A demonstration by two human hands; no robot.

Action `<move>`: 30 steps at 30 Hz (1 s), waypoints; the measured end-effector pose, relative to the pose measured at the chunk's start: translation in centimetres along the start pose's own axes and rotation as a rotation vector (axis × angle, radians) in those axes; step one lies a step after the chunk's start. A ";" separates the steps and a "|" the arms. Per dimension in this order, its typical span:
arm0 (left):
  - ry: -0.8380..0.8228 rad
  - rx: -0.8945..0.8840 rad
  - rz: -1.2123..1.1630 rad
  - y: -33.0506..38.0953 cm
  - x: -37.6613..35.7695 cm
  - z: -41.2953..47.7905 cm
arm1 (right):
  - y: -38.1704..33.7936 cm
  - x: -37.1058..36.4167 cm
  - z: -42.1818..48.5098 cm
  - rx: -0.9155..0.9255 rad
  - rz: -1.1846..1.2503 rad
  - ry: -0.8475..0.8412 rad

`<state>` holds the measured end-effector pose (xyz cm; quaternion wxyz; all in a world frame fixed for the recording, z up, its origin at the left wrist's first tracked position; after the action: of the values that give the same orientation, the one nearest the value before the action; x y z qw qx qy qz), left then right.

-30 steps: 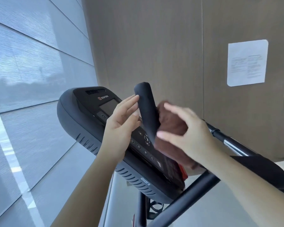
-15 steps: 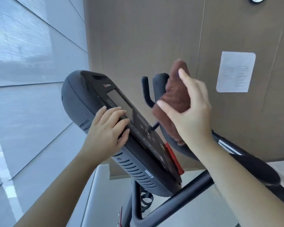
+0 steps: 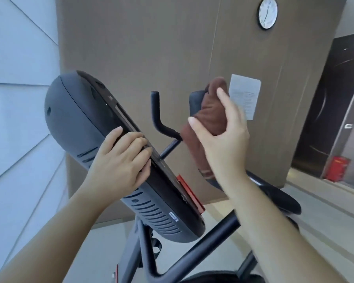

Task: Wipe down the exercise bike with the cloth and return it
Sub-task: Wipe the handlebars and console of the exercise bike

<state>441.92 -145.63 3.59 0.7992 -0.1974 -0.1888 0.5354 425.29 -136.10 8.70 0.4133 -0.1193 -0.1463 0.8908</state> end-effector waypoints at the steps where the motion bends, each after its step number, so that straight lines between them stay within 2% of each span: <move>1: 0.017 0.005 0.001 0.0 -0.1 -0.1 | -0.1 -0.5 -0.7 0.010 -0.021 0.020; 5: 0.046 0.005 0.003 -0.2 -0.3 -0.1 | 0.1 0.6 -5.7 0.018 -0.176 -0.037; 7: 0.040 -0.005 0.008 -0.3 -0.2 -0.1 | 0.4 1.2 -5.2 -0.025 -0.165 -0.087; 11: 0.047 -0.015 -0.013 -0.4 -0.4 -0.2 | -0.6 -0.8 -0.2 -0.008 -0.091 0.033; 14: 0.047 -0.014 -0.020 -0.3 -0.5 -0.3 | -0.7 -1.7 -1.2 0.019 -0.128 0.074; 16: 0.058 -0.021 -0.033 -0.3 -0.6 -0.2 | 0.0 0.0 -4.0 0.015 -0.211 -0.005; 19: 0.069 -0.041 -0.046 -0.4 -0.7 -0.3 | 0.9 3.7 -7.2 0.016 -0.443 -0.258; 21: 0.071 -0.033 -0.042 -0.4 -0.7 -0.3 | 1.4 4.6 -5.9 -0.066 -0.372 -0.330; 24: 0.049 -0.021 -0.043 -0.3 -0.6 -0.3 | 1.4 2.9 -1.8 -0.241 -0.046 -0.199; 26: 0.024 0.001 -0.055 -0.1 -0.3 -0.1 | 1.7 2.0 -0.5 -0.258 0.064 -0.157; 28: 0.010 0.064 -0.119 0.4 0.4 0.4 | 1.8 2.3 -1.2 -0.294 0.097 -0.206; 30: 0.005 0.174 -0.263 1.3 1.6 1.3 | 1.9 3.8 -2.8 -0.323 0.028 -0.361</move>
<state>440.79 -143.58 4.23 0.8770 -0.1026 -0.1640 0.4399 422.48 -133.91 5.09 0.3438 -0.0249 -0.3568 0.8683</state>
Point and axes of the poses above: each hand's wrist, its own z-axis towards the middle knuckle, its own x-axis out of the back of the hand, y = z × x, the point moved 2 cm from there along z, towards the middle knuckle, and after that the axes turned 15 degrees about z, right-handed, at the moved point
